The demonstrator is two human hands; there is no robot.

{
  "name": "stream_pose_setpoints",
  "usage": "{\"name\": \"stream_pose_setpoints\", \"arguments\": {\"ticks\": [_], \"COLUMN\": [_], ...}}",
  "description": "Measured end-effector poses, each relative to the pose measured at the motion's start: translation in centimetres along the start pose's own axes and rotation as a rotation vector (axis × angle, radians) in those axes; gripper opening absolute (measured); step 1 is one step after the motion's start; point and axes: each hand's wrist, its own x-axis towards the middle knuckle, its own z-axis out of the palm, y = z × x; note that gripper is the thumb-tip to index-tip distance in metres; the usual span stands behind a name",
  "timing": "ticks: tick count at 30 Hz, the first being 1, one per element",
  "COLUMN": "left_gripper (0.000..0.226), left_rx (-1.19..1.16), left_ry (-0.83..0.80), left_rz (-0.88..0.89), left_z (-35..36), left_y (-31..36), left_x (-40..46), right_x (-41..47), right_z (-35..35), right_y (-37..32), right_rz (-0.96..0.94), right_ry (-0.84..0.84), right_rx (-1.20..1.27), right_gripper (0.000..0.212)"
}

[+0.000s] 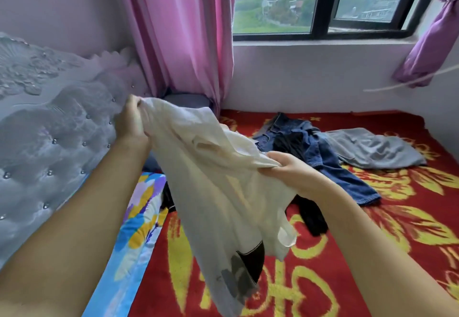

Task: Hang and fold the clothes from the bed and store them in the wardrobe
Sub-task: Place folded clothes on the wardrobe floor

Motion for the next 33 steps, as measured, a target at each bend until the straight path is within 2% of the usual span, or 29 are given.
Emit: {"name": "stream_pose_setpoints", "arguments": {"ticks": [1, 2, 3, 4, 5, 6, 7, 8, 9, 10, 11, 13, 15, 17, 19, 21, 24, 26, 27, 28, 31, 33], "left_gripper": [0.023, 0.027, 0.03, 0.034, 0.04, 0.052, 0.068, 0.084, 0.094, 0.095, 0.086, 0.043, 0.005, 0.016, 0.016, 0.014, 0.019, 0.03, 0.045, 0.05, 0.021, 0.024], "left_rx": [0.169, 0.241, 0.257, 0.272, 0.306, 0.365, 0.451, 0.531, 0.583, 0.586, 0.559, 0.522, 0.466, 0.373, 0.301, 0.267, 0.344, 0.352, 0.344, 0.349, 0.379, 0.364], "left_ry": [0.211, 0.32, 0.279, 0.109, -0.156, -0.478, -0.788, -1.005, -1.103, -1.1, -1.055, -0.982, -0.946, -0.898, -0.883, -0.888, -0.876, -0.805, -0.774, -0.759, -0.773, -0.737], "left_rz": [0.046, 0.146, 0.302, 0.469, 0.603, 0.659, 0.648, 0.607, 0.567, 0.532, 0.523, 0.563, 0.544, 0.466, 0.377, 0.313, 0.345, 0.345, 0.34, 0.331, 0.299, 0.267], "left_z": [-0.7, -0.9, -0.5, 0.2, 1.3, 2.3, 3.3, 4.3, 5.0, 5.6, 5.8, 5.9, 5.8, 5.8, 5.9, 5.7, 3.9, 1.9, 0.8, -0.3, -2.2, -2.8], "left_y": [-1.4, -2.8, -4.2, -5.5, -6.7, -7.7, -8.4, -9.0, -9.3, -9.3, -9.1, -8.2, -7.7, -6.9, -5.7, -4.6, -3.6, -3.4, -3.5, -3.7, -4.7, -5.1], "left_x": [0.5, 0.2, -1.1, -2.9, -5.1, -7.4, -9.5, -11.2, -11.9, -12.0, -11.8, -11.4, -10.9, -10.7, -10.7, -10.1, -8.7, -7.4, -6.8, -6.4, -6.1, -5.8], "right_x": [-0.2, -0.4, -0.5, -0.6, -0.6, -0.7, -0.7, -0.8, -0.9, -1.1, -1.2, -1.8, -2.4, -2.8, -3.2, -3.1, -2.4, -1.9, -1.8, -1.8, -1.6, -1.3], "right_z": [-0.3, -0.6, -0.7, -0.6, -0.5, 0.0, 0.5, 0.9, 1.0, 0.9, 0.6, -0.5, -1.7, -1.4, -0.2, 0.5, -1.2, -3.3, -4.5, -5.6, -8.0, -8.1], "right_y": [-0.8, -1.6, -2.2, -2.9, -3.3, -3.8, -3.9, -4.1, -4.2, -4.2, -4.1, -3.5, -2.0, 0.5, 3.4, 6.0, 7.8, 7.7, 7.4, 6.9, 4.8, 2.9], "right_rz": [-0.037, -0.06, -0.072, -0.078, -0.084, -0.078, -0.075, -0.074, -0.087, -0.111, -0.138, -0.162, -0.161, -0.102, 0.027, 0.122, 0.121, 0.094, 0.08, 0.05, -0.071, -0.149], "right_ry": [0.03, 0.05, 0.057, 0.055, 0.042, 0.018, -0.004, -0.003, 0.022, 0.052, 0.06, 0.005, -0.107, -0.281, -0.407, -0.364, -0.249, -0.137, -0.062, 0.017, 0.169, 0.222], "right_rx": [0.052, 0.09, 0.105, 0.094, 0.063, 0.027, -0.03, -0.097, -0.138, -0.122, -0.017, 0.267, 0.288, 0.116, -0.058, -0.267, -0.544, -0.667, -0.669, -0.634, -0.348, -0.227], "right_gripper": [0.006, 0.009, 0.009, 0.009, 0.012, 0.015, 0.017, 0.018, 0.017, 0.014, 0.009, 0.014, 0.034, 0.048, 0.04, 0.023, 0.007, 0.02, 0.026, 0.029, 0.021, 0.024]}}
